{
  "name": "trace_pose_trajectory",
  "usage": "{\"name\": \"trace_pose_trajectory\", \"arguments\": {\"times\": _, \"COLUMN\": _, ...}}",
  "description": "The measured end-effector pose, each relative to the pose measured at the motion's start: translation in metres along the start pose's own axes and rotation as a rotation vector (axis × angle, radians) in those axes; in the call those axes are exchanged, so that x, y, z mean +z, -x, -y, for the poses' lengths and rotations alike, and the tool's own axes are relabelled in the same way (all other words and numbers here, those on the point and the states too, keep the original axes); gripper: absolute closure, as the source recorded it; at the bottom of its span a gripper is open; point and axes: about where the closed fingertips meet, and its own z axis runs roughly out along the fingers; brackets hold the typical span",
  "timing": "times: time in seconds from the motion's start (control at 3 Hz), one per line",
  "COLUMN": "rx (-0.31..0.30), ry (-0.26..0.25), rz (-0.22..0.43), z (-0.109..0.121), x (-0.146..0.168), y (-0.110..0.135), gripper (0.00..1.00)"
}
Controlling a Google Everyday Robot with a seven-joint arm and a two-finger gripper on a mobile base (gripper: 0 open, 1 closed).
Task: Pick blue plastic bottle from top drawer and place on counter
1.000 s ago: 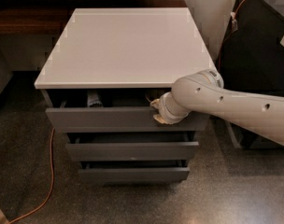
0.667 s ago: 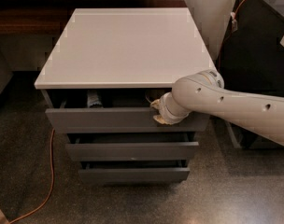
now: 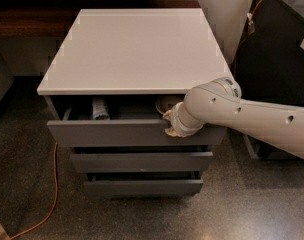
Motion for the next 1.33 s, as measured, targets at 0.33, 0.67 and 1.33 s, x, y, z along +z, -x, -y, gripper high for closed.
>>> {"name": "trace_pose_trajectory", "arguments": {"times": 0.33, "rx": 0.029, "ry": 0.001, "rz": -0.01, "z": -0.019, "x": -0.01, "y": 0.007, "gripper": 1.0}}
{"name": "trace_pose_trajectory", "arguments": {"times": 0.67, "rx": 0.029, "ry": 0.001, "rz": -0.01, "z": -0.019, "x": -0.01, "y": 0.007, "gripper": 1.0}}
{"name": "trace_pose_trajectory", "arguments": {"times": 1.33, "rx": 0.046, "ry": -0.009, "rz": -0.034, "z": -0.035, "x": -0.019, "y": 0.004, "gripper": 1.0}}
